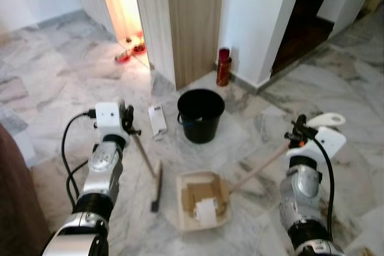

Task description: Sweep floor

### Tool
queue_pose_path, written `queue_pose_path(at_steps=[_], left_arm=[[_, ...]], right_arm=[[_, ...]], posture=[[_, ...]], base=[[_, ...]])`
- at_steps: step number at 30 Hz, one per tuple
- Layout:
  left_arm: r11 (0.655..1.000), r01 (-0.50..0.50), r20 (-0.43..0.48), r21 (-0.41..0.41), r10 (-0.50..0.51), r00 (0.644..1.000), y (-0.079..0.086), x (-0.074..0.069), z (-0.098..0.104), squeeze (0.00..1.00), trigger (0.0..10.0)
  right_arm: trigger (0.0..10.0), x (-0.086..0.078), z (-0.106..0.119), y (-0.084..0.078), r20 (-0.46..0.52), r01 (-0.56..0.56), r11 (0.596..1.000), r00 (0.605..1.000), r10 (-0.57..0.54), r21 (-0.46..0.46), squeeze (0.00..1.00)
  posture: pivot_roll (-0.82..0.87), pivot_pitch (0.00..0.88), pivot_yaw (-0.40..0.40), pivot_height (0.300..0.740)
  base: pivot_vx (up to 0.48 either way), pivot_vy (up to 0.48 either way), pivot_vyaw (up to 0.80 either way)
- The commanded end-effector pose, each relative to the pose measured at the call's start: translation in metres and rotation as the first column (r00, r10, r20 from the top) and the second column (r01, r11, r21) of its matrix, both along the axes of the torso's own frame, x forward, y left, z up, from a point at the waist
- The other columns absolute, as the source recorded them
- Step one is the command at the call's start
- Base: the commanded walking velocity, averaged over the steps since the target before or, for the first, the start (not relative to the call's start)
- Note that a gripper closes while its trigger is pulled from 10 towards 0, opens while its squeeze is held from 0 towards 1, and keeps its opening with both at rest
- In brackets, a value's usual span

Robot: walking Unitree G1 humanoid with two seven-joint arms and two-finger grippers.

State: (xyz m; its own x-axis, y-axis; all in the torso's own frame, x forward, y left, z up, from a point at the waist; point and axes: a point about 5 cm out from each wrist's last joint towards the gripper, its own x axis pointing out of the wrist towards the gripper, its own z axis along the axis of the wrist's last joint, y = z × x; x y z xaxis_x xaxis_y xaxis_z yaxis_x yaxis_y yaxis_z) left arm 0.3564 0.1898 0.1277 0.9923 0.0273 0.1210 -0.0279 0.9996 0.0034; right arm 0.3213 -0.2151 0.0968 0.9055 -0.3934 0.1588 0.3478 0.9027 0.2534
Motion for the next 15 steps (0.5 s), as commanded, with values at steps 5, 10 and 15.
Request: queue_pose_path(at_steps=[5, 10, 15], left_arm=[[1.000, 0.022, 0.053, 0.006, -0.022, 0.998, -0.0065, 0.0028, 0.0122, 0.00, 10.0], [1.000, 0.025, 0.060, 0.006, -0.025, 0.998, -0.0072, 0.0025, 0.0127, 0.00, 10.0], [0.999, 0.044, 0.071, 0.006, -0.044, 0.997, -0.0107, 0.0010, 0.0123, 0.00, 10.0]], right_arm=[[10.0, 0.0013, 0.0094, -0.0043, 0.048, 0.019, 1.000, 0.999, -0.019, 0.002, 0.00], [10.0, 0.0014, 0.0101, -0.0041, 0.049, 0.020, 1.000, 0.999, -0.020, -0.001, 0.00], [10.0, 0.0034, 0.0160, -0.0014, 0.074, 0.013, 1.000, 0.997, -0.012, -0.009, 0.00]], posture=[[0.03, 0.027, 0.062, 0.740], [0.03, 0.028, 0.060, 0.740], [0.03, 0.023, 0.058, 0.740]], base=[[0.000, 0.325, 0.00], [0.000, 0.246, 0.00], [0.000, 0.000, 0.00]])
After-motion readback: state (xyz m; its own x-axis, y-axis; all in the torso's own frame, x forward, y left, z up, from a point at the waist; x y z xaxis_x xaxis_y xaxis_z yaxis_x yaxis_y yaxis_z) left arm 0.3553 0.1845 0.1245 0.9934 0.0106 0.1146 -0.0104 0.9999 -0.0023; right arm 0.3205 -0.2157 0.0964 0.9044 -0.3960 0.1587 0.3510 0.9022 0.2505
